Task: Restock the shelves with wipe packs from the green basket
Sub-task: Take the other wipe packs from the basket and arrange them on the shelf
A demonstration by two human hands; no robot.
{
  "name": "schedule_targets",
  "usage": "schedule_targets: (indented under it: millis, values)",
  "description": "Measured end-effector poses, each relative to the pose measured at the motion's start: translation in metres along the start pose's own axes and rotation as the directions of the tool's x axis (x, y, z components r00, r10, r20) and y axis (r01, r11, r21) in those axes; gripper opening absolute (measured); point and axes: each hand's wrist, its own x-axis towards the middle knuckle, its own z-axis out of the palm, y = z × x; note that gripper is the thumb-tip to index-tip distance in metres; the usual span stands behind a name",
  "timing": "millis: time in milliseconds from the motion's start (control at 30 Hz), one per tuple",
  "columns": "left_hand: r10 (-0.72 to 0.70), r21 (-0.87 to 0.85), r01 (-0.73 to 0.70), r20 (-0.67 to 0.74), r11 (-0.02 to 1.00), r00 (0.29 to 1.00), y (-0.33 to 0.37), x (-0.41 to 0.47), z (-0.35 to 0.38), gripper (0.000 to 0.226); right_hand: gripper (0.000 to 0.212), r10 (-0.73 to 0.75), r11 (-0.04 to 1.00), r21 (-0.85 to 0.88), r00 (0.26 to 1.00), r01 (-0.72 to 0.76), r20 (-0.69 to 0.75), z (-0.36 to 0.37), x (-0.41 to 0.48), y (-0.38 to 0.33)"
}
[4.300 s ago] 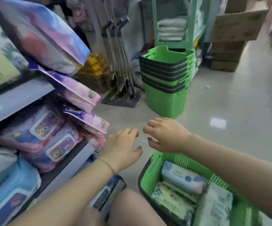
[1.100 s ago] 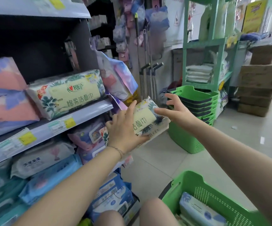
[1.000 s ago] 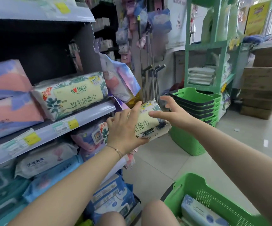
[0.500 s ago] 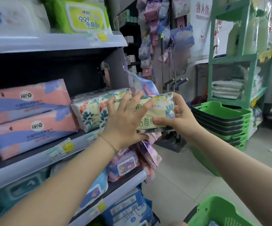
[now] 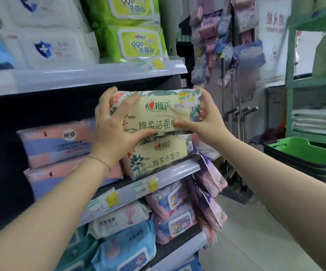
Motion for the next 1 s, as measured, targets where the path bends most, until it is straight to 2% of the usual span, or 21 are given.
schedule_targets:
  millis: [133, 200, 267, 367, 433, 500, 600, 700, 833, 900, 1000]
  values:
    - [-0.111, -0.01, 0.112, 0.038, 0.994, 0.993, -0.024, 0.006, 0.021, 0.073, 0.091, -0.069, 0.937, -0.347, 0.994, 0.034, -0.088, 0.022, 0.022, 0.012]
    - [-0.192, 0.004, 0.192, 0.057, 0.981, 0.98, -0.032, 0.007, 0.035, 0.067, 0.076, -0.15, 0.869, -0.49, 0.979, 0.065, -0.135, 0.033, 0.031, 0.022]
    - [-0.253, 0.0, 0.255, 0.112, 0.967, 0.961, -0.038, 0.007, 0.047, 0.055, 0.05, -0.187, 0.767, -0.638, 0.975, 0.071, -0.117, 0.044, 0.038, 0.029]
    - [-0.263, 0.098, 0.251, 0.148, 0.963, 0.953, -0.043, 0.012, 0.056, 0.04, 0.031, -0.042, 0.707, -0.705, 0.999, 0.049, 0.028, 0.059, 0.043, 0.039]
    - [-0.274, 0.289, 0.224, 0.145, 0.931, 0.951, -0.042, 0.016, 0.057, 0.039, 0.032, 0.011, 0.696, -0.715, 0.995, 0.065, 0.101, 0.065, 0.043, 0.045]
    - [-0.271, 0.398, 0.192, 0.153, 0.897, 0.95, -0.041, 0.02, 0.056, 0.043, 0.035, 0.034, 0.67, -0.738, 0.99, 0.08, 0.138, 0.066, 0.039, 0.048]
    - [-0.233, 0.432, 0.128, 0.199, 0.893, 0.952, -0.034, 0.018, 0.053, 0.038, 0.036, 0.022, 0.676, -0.727, 0.983, 0.121, 0.184, 0.062, 0.029, 0.046]
    - [-0.13, 0.401, 0.03, 0.225, 0.916, 0.966, -0.018, 0.007, 0.051, 0.028, 0.03, -0.103, 0.617, -0.752, 0.971, 0.233, 0.216, 0.051, 0.015, 0.041]
    - [0.077, 0.295, -0.152, 0.252, 0.943, 0.965, 0.015, -0.014, 0.057, 0.023, 0.029, -0.279, 0.442, -0.805, 0.914, 0.396, 0.296, 0.022, -0.015, 0.037]
    - [0.186, 0.243, -0.258, 0.285, 0.935, 0.94, 0.033, -0.026, 0.066, 0.027, 0.026, -0.268, 0.318, -0.854, 0.903, 0.412, 0.335, 0.003, -0.037, 0.043]
    - [0.273, 0.169, -0.346, 0.349, 0.923, 0.897, 0.06, -0.052, 0.089, 0.03, 0.026, -0.155, 0.185, -0.898, 0.915, 0.398, 0.374, -0.029, -0.075, 0.056]
